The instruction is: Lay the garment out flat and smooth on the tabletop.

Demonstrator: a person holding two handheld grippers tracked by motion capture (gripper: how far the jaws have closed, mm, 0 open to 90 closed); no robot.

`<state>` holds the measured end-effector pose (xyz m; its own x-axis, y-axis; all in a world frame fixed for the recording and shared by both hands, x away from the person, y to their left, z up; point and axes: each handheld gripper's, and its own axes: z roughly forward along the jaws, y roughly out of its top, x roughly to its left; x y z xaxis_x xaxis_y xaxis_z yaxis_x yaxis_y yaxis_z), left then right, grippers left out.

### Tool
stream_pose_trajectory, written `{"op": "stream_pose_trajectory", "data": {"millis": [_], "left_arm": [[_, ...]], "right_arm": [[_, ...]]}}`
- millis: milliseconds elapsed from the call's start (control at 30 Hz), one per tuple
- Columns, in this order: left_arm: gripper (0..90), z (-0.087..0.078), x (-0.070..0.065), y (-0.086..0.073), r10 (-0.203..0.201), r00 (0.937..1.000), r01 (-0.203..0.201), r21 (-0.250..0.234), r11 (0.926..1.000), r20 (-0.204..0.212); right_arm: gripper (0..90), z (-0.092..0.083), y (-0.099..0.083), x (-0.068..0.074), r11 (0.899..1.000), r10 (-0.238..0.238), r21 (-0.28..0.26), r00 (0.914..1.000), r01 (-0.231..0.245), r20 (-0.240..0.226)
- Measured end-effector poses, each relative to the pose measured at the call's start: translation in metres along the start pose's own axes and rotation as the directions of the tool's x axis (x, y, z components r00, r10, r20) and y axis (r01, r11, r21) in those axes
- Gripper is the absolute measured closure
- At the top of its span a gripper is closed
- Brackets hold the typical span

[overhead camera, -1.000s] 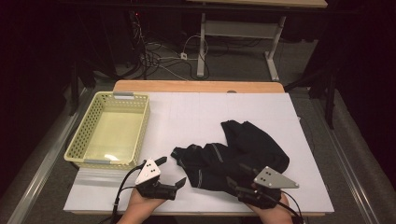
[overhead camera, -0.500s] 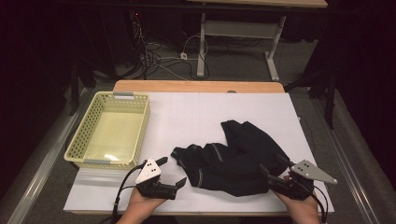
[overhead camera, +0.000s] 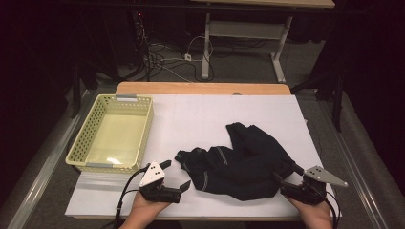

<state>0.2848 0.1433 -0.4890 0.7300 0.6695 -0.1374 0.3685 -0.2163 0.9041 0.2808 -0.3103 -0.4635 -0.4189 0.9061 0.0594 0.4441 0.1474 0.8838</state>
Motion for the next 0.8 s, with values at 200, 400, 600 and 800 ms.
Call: {"op": "stream_pose_trajectory", "data": {"millis": [200, 400, 600, 800], "left_arm": [[0.7, 0.004, 0.001, 0.003, -0.029, 0.9995, 0.029, 0.041, 0.9987, -0.015], [0.6, 0.027, 0.004, 0.018, -0.137, 0.9886, 0.146, 0.168, 0.975, -0.061], [0.8, 0.062, 0.005, 0.029, -0.118, 0.9861, 0.154, 0.368, 0.9169, -0.117], [10.6, 0.071, -0.008, 0.032, -0.027, 0.9931, 0.069, 0.381, 0.9218, -0.114]], "right_arm": [[15.7, 0.0, -0.003, -0.003, 1.0, 0.005, -0.001, 0.9999, -0.005, 0.013], [12.4, 0.002, -0.004, -0.002, 1.0, 0.022, 0.015, 0.9997, -0.022, 0.004], [4.5, 0.004, -0.004, -0.001, 0.998, 0.033, 0.046, 0.9994, -0.033, 0.001], [2.2, 0.009, -0.005, -0.002, 0.997, 0.04, 0.069, 0.999, -0.038, -0.023]]}}
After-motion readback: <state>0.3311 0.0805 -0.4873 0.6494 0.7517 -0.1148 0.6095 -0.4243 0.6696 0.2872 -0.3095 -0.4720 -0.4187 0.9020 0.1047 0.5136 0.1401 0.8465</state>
